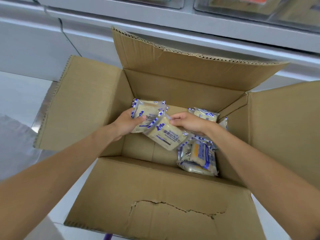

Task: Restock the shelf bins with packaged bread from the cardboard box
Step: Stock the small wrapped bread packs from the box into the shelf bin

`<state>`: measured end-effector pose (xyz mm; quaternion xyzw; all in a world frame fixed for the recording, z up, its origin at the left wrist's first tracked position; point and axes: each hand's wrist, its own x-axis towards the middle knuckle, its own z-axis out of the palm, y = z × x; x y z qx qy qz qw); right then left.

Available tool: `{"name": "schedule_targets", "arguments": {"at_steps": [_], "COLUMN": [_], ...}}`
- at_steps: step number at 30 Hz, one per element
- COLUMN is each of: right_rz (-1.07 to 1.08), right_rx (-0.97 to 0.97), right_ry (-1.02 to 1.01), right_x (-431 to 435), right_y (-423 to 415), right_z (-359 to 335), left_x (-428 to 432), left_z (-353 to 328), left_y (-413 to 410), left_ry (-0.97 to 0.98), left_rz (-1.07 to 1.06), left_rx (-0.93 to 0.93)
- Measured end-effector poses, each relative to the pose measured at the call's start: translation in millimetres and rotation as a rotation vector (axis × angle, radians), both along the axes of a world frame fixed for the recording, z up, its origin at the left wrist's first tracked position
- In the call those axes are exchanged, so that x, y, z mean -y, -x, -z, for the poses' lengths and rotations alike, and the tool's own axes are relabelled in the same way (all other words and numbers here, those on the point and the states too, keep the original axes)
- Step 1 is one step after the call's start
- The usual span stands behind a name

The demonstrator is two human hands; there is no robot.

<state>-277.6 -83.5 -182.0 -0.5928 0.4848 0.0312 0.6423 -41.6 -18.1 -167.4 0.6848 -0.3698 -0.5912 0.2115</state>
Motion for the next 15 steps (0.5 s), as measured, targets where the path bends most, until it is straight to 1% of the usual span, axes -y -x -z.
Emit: {"name": "schedule_targets", "arguments": {"at_steps": [4,7,9,10,11,12,13,15], "right_rz": [0.039,0.186,0.327,0.37,0.389,0.395,0.391,0.409], "right_rx": [0.029,0.054,-0.019,-0.056,-0.067,-0.031,0.03,0.17], "right_ry": [0.063,0.225,0.372,0.361,0.279,0.174,0.081,0.032], "right_x": [13.1,13.7,15.4,14.8,11.9,8.8,4.3,-2.5], "right_y": [-4.3,-5.7,2.8,7.7,11.8,15.1,17.1,21.0], "right_z": [-29.0,-54.3,-68.6,-76.1,-85.6,-94.2,-105.2,-126.4], "left_x": [7.6,11.3,15.3,17.8,20.9,22.0,21.3,21.2], "left_z": [-12.0,-24.3,-40.0,-49.8,-58.7,-68.9,-83.0,-107.5], "left_y": [18.0,28.5,30.6,30.9,31.9,34.2,38.9,49.3], "left_ry": [-0.062,-0.001,0.078,0.094,0.083,0.073,0.075,0.132], "left_rz": [0.142,0.067,-0.033,-0.087,-0.121,-0.12,-0.072,0.068], "left_rx": [0.008,-0.053,-0.079,-0.1,-0.124,-0.149,-0.166,-0.114]}}
